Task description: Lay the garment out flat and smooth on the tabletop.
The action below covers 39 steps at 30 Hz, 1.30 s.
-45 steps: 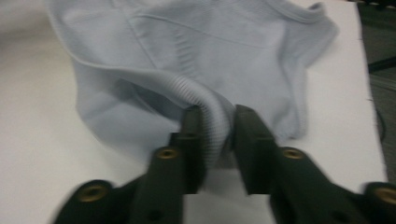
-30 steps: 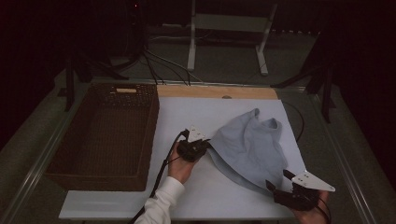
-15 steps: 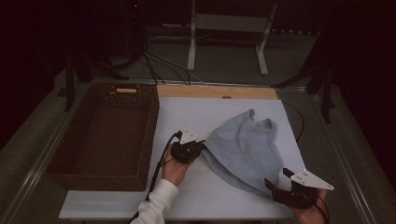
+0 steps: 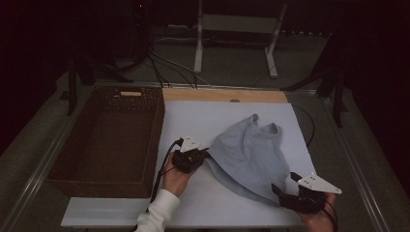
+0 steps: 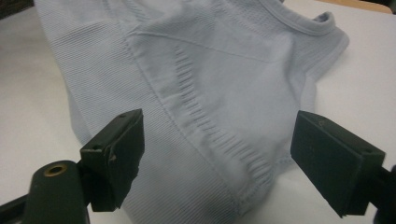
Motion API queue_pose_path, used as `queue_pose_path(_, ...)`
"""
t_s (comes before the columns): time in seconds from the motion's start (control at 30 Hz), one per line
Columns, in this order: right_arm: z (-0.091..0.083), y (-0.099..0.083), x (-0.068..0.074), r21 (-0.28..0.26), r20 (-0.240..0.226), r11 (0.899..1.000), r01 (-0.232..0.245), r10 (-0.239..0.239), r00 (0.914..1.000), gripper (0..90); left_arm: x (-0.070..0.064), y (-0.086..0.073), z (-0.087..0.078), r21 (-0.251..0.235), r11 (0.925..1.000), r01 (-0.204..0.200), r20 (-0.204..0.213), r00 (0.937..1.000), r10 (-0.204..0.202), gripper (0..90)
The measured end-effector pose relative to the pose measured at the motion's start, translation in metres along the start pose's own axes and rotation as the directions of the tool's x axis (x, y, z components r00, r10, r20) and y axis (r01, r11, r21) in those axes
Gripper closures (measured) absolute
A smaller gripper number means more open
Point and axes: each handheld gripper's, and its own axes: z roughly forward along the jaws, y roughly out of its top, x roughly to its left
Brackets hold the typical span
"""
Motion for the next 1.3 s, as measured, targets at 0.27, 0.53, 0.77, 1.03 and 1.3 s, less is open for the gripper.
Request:
queue_pose_path(0.27, 0.001, 0.001, 0.000, -0.006, 0.002, 1.000, 0.002, -0.002, 1.0000, 18.4, -0.002, -0.009, -0.011, -0.012, 0.9998, 0.017, 0.011, 0.9998, -0.016, 88.8)
queue_pose_path(0.53, 0.002, 0.003, 0.001, -0.008, 0.001, 1.000, 0.008, -0.008, 1.0000, 18.5, -0.009, -0.023, -0.028, -0.014, 0.9992, 0.037, 0.028, 0.9989, -0.037, 88.7)
queue_pose_path(0.77, 0.000, 0.003, 0.001, -0.012, 0.004, 1.000, 0.011, -0.011, 0.9999, 18.6, -0.021, -0.034, -0.045, 0.027, 0.9985, 0.047, 0.058, 0.9971, -0.048, 88.5)
queue_pose_path(1.03, 0.001, 0.003, 0.002, -0.014, 0.004, 1.000, 0.015, -0.015, 0.9999, 18.6, -0.030, -0.031, -0.062, -0.012, 0.9992, 0.038, 0.073, 0.9966, -0.037, 49.3)
queue_pose_path(1.3, 0.000, 0.004, 0.002, -0.024, 0.019, 1.000, 0.016, -0.015, 0.9997, 16.0, -0.026, -0.010, -0.054, -0.080, 0.9959, 0.041, 0.003, 0.9992, -0.040, 28.8)
